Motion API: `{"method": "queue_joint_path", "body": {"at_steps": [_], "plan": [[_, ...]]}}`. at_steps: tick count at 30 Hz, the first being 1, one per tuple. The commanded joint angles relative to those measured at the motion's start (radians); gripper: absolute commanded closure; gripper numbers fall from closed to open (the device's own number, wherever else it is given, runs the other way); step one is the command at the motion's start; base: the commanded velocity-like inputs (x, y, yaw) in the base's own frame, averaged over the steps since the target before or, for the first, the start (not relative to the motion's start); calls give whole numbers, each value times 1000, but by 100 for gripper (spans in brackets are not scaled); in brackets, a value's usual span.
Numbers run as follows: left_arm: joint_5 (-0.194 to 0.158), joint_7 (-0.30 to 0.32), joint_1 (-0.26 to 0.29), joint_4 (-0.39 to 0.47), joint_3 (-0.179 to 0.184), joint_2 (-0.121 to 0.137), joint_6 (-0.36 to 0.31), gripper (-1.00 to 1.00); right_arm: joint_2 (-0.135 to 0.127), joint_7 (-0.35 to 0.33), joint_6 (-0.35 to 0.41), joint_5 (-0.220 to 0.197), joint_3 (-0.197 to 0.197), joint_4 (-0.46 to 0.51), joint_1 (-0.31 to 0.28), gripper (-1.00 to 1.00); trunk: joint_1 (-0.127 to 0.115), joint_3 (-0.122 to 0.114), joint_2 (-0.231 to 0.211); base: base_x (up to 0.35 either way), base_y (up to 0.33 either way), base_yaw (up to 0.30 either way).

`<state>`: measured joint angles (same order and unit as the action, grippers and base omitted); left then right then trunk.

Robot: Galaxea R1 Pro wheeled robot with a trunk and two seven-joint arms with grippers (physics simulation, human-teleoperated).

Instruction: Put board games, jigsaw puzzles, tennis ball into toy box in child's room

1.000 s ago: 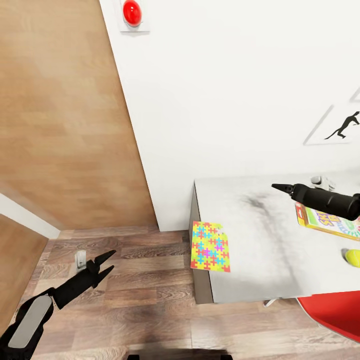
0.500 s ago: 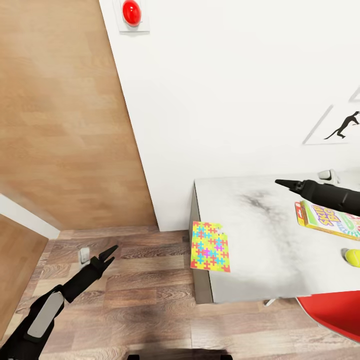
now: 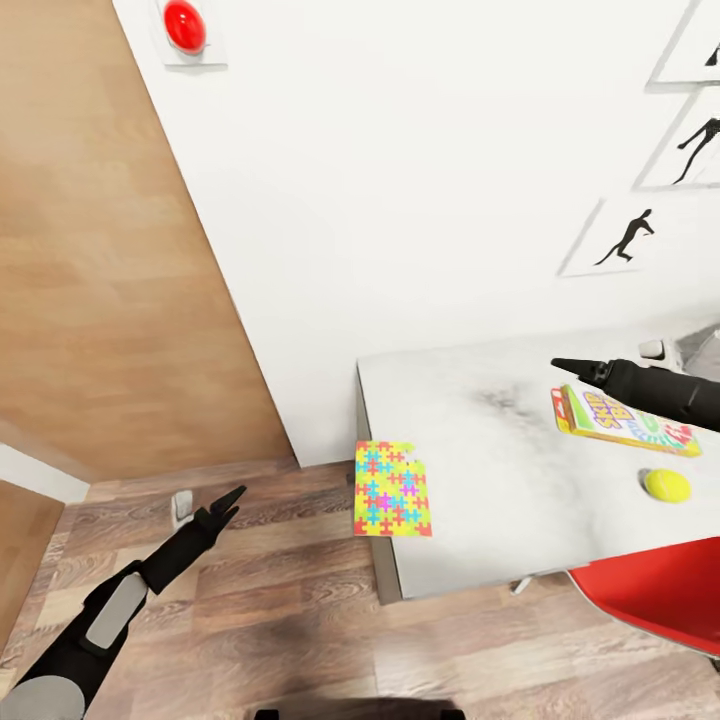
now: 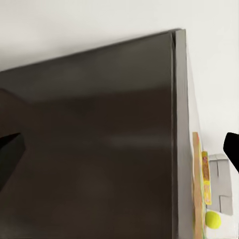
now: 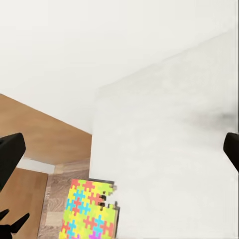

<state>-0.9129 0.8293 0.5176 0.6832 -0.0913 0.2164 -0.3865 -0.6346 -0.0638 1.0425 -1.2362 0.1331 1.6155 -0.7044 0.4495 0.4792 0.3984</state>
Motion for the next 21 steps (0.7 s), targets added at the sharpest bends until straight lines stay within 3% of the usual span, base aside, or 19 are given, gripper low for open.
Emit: {"method": "queue_joint_path", "body": {"at_steps": [1, 21], "plan": [[-6, 5, 3, -4, 1, 0, -6, -100, 0, -7, 5, 7, 0, 0, -1, -100, 1, 1, 2, 0, 0, -269], [1, 17, 13, -23, 10, -12, 7, -100, 0, -8, 5, 7, 2, 0, -2, -100, 1, 1, 2, 0, 0, -273]]}}
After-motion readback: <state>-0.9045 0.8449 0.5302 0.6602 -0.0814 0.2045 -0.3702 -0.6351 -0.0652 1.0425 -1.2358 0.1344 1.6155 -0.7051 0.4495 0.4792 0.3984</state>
